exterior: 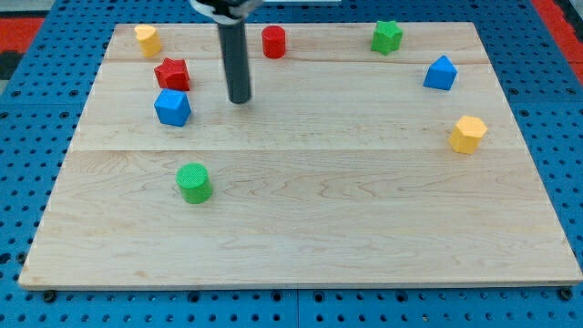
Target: Move the blue cube towards the center left of the board
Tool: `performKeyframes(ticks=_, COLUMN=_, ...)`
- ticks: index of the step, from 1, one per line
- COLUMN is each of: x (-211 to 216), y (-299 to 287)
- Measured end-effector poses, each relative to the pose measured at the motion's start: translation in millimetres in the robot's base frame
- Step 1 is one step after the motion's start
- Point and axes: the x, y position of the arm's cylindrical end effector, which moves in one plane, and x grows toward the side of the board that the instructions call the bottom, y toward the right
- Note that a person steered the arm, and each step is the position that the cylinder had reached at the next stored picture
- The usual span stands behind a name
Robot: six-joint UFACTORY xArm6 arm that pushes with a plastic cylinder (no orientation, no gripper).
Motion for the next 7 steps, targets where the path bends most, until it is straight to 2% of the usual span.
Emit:
performKeyframes(ticks=1, x=5, y=-65)
performKeyframes(ticks=2, x=8, y=-94)
performKeyframes(ticks=3, x=10, y=-26)
performKeyframes(ticks=4, x=22, y=-28)
performKeyframes(ticks=6, x=24, y=-88)
performKeyframes(ticks=7, x=24, y=-87)
